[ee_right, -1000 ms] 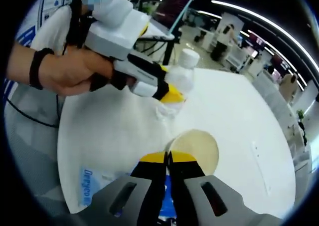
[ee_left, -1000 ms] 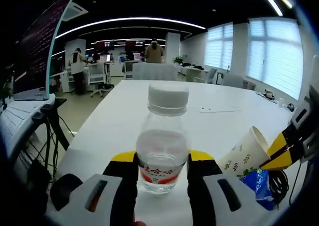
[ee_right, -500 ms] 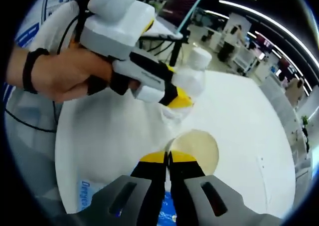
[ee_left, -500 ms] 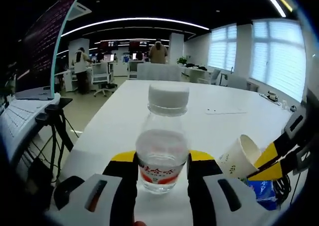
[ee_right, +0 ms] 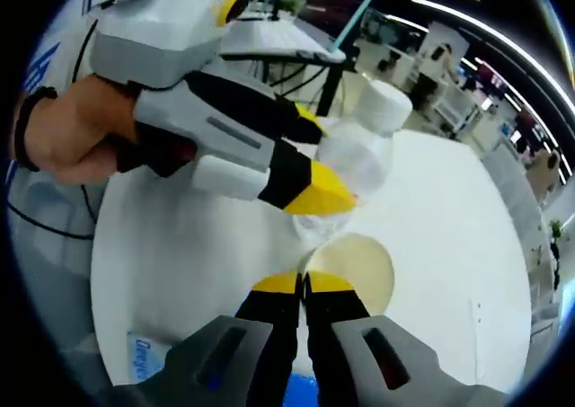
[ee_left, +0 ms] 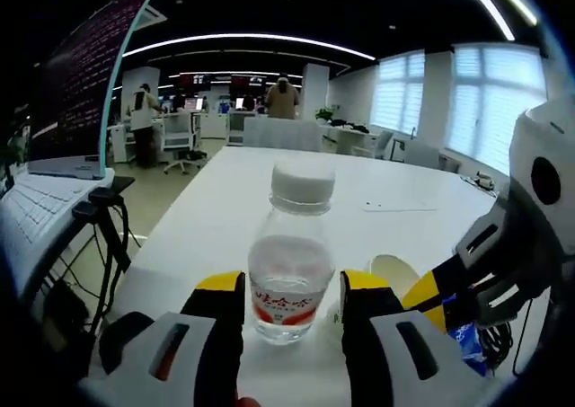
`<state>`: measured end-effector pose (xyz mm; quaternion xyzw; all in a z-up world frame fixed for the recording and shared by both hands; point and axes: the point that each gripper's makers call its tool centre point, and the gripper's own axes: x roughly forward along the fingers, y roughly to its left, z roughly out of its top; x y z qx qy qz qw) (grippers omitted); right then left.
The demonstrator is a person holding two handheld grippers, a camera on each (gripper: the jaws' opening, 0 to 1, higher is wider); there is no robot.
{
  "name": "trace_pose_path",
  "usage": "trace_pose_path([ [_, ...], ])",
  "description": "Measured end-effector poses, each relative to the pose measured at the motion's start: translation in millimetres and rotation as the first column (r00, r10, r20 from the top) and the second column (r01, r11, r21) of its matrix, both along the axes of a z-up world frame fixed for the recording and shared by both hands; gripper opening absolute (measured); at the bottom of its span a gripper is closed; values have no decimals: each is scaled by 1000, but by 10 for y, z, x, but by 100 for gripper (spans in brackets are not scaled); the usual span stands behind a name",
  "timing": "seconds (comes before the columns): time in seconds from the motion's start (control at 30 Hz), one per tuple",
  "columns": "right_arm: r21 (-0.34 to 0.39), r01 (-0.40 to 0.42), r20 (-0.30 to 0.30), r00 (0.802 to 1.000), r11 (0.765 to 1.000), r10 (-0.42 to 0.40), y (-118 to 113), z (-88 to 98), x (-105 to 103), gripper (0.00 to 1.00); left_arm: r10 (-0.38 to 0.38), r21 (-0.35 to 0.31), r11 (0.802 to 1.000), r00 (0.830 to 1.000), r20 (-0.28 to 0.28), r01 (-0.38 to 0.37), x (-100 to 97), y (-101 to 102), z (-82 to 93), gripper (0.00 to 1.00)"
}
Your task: Arrange the tabletop items into an orderly group along one side of the table until the central work area is clear of visible clutter.
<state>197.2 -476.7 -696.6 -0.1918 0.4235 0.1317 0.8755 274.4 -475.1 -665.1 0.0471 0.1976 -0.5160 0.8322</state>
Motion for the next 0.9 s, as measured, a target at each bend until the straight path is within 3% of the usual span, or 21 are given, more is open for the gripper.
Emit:
trace_pose_path([
  [0.4, -31, -20, -44, 999, 999, 18, 19, -145, 84, 0, 75, -6, 997, 997, -28, -75, -68, 509, 28, 41],
  [0.9, -76, 12, -30, 999, 997, -15, -103, -230, 144, 5, 92, 22, 996, 993, -72, -90, -457, 907, -8, 41],
])
